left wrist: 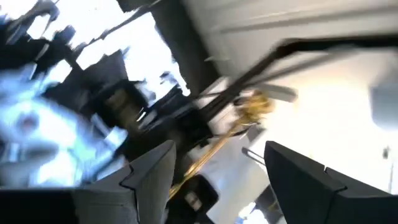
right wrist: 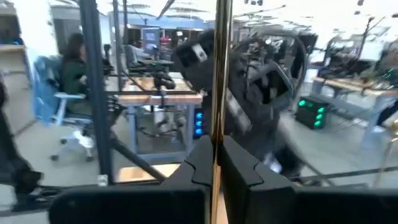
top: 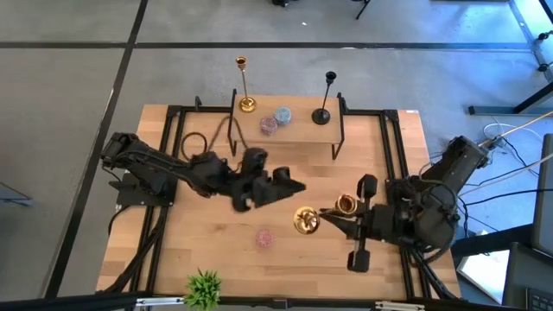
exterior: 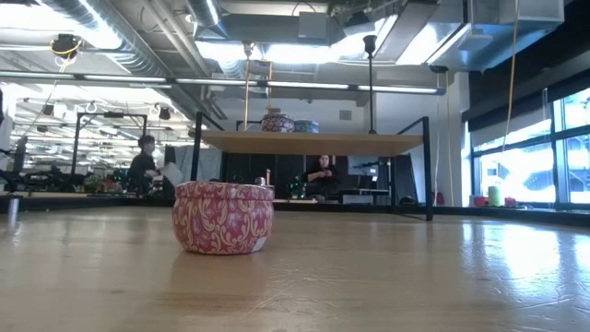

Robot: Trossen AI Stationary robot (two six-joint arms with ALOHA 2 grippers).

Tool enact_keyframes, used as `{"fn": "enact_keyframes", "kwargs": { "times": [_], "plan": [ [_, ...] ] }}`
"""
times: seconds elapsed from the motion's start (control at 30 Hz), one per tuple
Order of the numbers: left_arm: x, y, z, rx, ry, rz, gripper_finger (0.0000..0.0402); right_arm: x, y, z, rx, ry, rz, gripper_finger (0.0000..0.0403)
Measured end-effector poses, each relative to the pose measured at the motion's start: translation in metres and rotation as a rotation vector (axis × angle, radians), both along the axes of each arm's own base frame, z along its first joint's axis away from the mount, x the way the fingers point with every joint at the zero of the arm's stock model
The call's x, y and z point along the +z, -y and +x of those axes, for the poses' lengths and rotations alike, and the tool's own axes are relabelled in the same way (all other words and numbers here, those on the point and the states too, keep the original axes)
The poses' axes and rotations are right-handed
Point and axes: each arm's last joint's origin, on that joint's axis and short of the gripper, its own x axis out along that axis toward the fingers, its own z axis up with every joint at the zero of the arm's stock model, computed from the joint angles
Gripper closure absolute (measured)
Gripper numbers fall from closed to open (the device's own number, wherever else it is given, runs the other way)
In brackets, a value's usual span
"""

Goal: Pick & Place candle stick holders
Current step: Put the gold candle holder on the shelf

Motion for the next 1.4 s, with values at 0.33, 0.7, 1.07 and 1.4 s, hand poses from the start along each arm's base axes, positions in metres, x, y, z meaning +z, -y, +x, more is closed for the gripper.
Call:
{"fn": "enact_keyframes", "kwargs": {
  "times": [0.33, 0.7, 1.07, 1.4],
  "plan": [
    [-0.001, 0.039, -0.015, 0.365, 0.032, 0.418, 0.0160, -0.006, 0.011, 0.004, 0.055, -0.024, 0.249, 0.0393],
    [-0.034, 0.054, -0.014, 0.675, -0.434, 0.523, 0.0160, -0.024, 0.053, 0.023, 0.104, -0.236, 0.419, 0.0393],
    [-0.040, 0.035, -0.006, 0.812, -0.519, 0.641, 0.0160, -0.021, 0.083, 0.038, -0.153, -0.147, 0.327, 0.0393],
    [-0.047, 0.005, 0.005, 0.918, -0.628, 0.736, 0.0164, -0.033, 0.109, 0.074, -0.221, -0.143, 0.335, 0.0393]
  ]
}}
